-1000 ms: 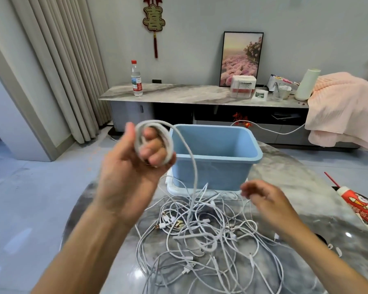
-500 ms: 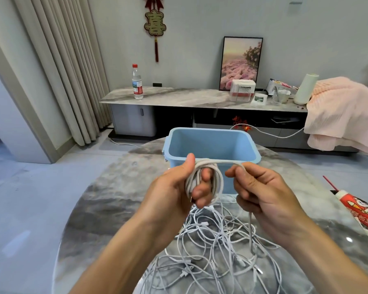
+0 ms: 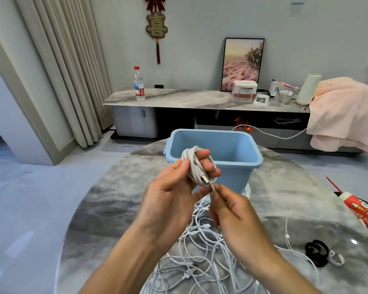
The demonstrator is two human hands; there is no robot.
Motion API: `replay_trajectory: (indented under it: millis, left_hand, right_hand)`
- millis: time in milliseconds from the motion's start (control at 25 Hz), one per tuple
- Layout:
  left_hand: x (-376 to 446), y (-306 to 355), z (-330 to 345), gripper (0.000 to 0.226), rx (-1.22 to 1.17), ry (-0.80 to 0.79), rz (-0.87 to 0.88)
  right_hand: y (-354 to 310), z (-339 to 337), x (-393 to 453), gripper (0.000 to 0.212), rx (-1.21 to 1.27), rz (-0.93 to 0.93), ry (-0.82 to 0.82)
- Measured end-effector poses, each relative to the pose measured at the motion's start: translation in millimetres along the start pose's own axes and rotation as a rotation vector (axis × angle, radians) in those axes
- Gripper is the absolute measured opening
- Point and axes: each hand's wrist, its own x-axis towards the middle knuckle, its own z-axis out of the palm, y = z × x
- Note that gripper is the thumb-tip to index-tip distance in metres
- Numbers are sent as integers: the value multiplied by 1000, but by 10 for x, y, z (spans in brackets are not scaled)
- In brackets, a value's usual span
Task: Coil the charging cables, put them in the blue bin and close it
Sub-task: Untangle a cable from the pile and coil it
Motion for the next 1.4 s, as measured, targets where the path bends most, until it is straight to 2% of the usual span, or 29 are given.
replay_trajectory:
  millis: [80, 160, 240, 320, 400, 440, 480, 560, 640, 800, 920, 1080, 1240, 1360, 1400]
  left_hand:
    - [28, -48, 9, 34, 93, 26, 72]
    - [62, -74, 10, 33, 211, 82, 147]
    - [70, -70, -20, 25, 445, 128, 233]
    - [39, -74, -61, 18, 788, 63, 325]
    - [13, -101, -73, 26, 1101, -46, 395]
    - [7, -108, -55, 31, 1178, -93, 416]
    - [-2, -107, -34, 36, 1182, -150, 403]
    - [5, -66, 11, 39, 1082, -276, 286]
    - [17, -22, 16, 37, 1061, -348, 172]
    - [-9, -18, 15, 40, 1215, -415, 124]
    - [-20, -19, 30, 36, 1182, -443, 84]
    - [-54, -17, 43, 36, 940, -420, 19]
    - [-73, 20, 27, 39, 735, -364, -33]
    - [-48, 25, 28, 36, 604, -310, -33]
    - [-43, 42, 20, 36, 542, -278, -24]
  right_hand:
    - [-14, 6, -73, 21, -205, -9, -52]
    - [-86, 52, -168, 15, -349, 35, -171]
    - [-190, 121, -254, 15, -486, 23, -244]
    - [-342, 49, -242, 20, -539, -65, -207]
    - [-497, -188, -180, 23, -492, -103, -173]
    - [-565, -333, -153, 22, -457, -106, -176]
    - [-620, -466, -139, 16, -429, -130, -186]
    - [-656, -647, -115, 9, -532, -317, -123]
    - [-638, -723, -68, 23, -764, -523, -31]
    - [-519, -840, 19, 41, -978, -700, -47]
    - [-504, -931, 89, 39, -933, -721, -90]
    - [-485, -995, 131, 38, -847, -647, -130]
    - [-307, -1008, 155, 38, -907, -531, -197]
    - [-182, -958, 196, 17, -986, -612, -169]
    - [-117, -968, 214, 21, -1035, -625, -144]
